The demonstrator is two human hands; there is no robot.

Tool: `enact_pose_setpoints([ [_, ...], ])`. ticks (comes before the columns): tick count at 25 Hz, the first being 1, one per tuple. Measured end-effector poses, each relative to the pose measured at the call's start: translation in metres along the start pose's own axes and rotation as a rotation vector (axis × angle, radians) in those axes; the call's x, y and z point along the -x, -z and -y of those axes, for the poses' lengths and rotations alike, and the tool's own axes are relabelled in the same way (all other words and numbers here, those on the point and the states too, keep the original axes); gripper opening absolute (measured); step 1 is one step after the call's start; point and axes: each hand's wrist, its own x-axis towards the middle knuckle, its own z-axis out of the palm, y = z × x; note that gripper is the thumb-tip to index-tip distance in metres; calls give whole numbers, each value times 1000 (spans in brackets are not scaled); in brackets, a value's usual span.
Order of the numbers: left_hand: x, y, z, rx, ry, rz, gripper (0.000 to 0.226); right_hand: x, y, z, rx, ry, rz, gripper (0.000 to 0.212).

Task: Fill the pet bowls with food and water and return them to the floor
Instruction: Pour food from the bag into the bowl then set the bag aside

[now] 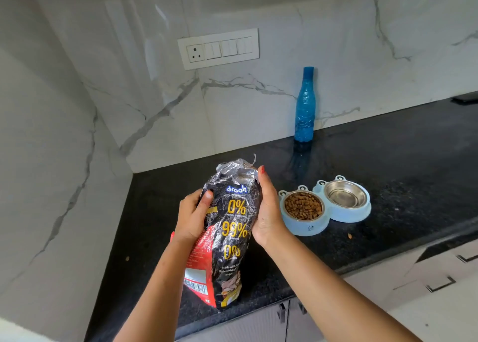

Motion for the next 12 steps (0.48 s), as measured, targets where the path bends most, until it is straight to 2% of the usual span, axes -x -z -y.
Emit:
enact_pose_setpoints([
  [3, 11, 11, 4, -29, 18, -45, 46, 2, -14, -11, 21, 4, -8, 104],
  [8, 43, 24, -7, -35, 112, -60, 38, 4, -31, -22, -6, -16, 24, 92],
  [10, 59, 24, -12, -99, 126, -162, 43, 5, -37, -26, -7, -29, 21, 80],
  [12, 81, 13, -21, -245, 162, -370, 52, 8, -42, -29, 0, -77, 27, 66],
])
